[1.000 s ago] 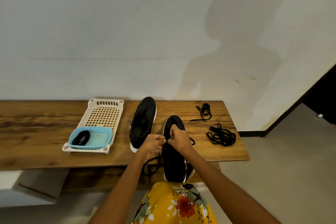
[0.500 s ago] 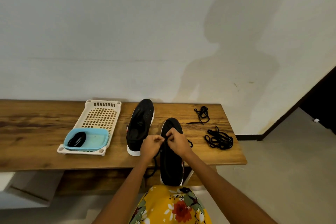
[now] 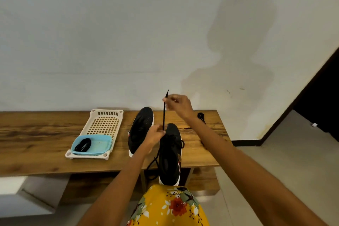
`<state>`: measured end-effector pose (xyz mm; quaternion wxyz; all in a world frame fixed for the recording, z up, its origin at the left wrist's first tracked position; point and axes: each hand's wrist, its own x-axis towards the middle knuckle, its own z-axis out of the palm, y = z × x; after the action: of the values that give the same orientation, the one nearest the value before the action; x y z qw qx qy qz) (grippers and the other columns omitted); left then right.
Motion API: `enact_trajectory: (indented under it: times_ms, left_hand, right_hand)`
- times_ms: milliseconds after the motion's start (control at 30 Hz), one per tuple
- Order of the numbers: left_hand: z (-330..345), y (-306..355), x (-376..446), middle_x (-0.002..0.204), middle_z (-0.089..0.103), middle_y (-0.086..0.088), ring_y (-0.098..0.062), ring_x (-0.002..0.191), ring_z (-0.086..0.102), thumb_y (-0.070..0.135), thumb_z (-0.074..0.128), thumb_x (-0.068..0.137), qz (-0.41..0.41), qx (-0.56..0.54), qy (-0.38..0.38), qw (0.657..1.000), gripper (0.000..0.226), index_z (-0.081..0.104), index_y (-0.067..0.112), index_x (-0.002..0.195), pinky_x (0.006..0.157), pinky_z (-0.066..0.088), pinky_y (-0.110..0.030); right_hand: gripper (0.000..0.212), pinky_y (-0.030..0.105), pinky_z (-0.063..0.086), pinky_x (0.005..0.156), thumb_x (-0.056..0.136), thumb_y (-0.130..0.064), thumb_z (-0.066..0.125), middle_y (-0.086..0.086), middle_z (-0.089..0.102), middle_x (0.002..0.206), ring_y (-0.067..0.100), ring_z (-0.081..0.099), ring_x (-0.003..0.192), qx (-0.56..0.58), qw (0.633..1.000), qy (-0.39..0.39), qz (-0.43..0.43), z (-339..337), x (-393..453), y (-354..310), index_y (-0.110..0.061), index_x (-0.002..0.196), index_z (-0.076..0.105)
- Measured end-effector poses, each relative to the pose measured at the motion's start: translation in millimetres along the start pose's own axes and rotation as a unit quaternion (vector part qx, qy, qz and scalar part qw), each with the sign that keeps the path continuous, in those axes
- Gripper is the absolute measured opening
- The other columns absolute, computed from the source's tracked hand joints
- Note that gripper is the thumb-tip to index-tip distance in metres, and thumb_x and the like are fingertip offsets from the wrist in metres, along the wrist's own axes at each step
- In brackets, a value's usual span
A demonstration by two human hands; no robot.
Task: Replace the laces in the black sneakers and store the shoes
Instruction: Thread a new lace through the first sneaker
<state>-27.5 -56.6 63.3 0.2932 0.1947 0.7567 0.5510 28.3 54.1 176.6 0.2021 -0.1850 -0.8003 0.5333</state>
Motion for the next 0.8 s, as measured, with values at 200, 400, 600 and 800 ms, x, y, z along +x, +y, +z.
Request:
enact_trajectory:
  times_ms: [200, 400, 600, 800]
  left_hand:
    - [7.1, 22.1, -13.6, 0.083, 0.066, -0.007, -0.016, 0.076, 0.062, 0.012, 0.053, 0.094, 0.023, 0.046, 0.154, 0.987, 0.017, 0.068, 0.007, 0.087, 0.066, 0.044, -0.019]
    - [-19.3, 60.5, -3.6, 0.093, 0.07, -0.018, -0.034, 0.089, 0.067, 0.001, 0.048, 0.092, 0.065, -0.063, 0.226, 0.97, 0.022, 0.069, 0.008, 0.09, 0.081, 0.055, -0.047]
    - [-27.0, 48.0, -19.8, 0.12, 0.061, -0.016, -0.033, 0.111, 0.057, -0.005, 0.04, 0.092, 0.022, -0.031, 0.177, 0.984, 0.036, 0.055, 0.004, 0.123, 0.089, 0.05, -0.042]
    - [-10.8, 59.9, -26.6, 0.097, 0.069, -0.011, -0.015, 0.088, 0.064, -0.005, 0.044, 0.091, 0.043, -0.003, 0.123, 0.991, 0.027, 0.066, 0.001, 0.106, 0.077, 0.049, -0.022]
  right_hand:
    - [0.014, 0.025, 0.058, 0.07, 0.092, -0.016, 0.061, 0.005, 0.067, 0.085, 0.014, 0.066, 0.067, 0.153, 0.986, 0.049, -0.033, -28.1, -2.5, -57.9, -0.004, 0.096, 0.066]
    - [0.012, 0.029, 0.059, 0.073, 0.094, -0.017, 0.057, 0.01, 0.068, 0.089, 0.02, 0.067, 0.079, 0.165, 0.982, 0.09, 0.011, -29.4, -19.6, -40.8, -0.006, 0.096, 0.06]
    - [0.016, 0.039, 0.056, 0.085, 0.091, -0.016, 0.063, 0.01, 0.069, 0.095, 0.021, 0.067, 0.081, 0.05, 0.993, 0.088, 0.063, -11.7, -29.8, -9.5, -0.006, 0.101, 0.067]
    - [0.018, 0.029, 0.053, 0.074, 0.087, -0.017, 0.066, 0.007, 0.068, 0.097, 0.016, 0.063, 0.084, -0.083, 0.989, 0.078, 0.093, 23.7, -36.9, 28.9, -0.009, 0.102, 0.063]
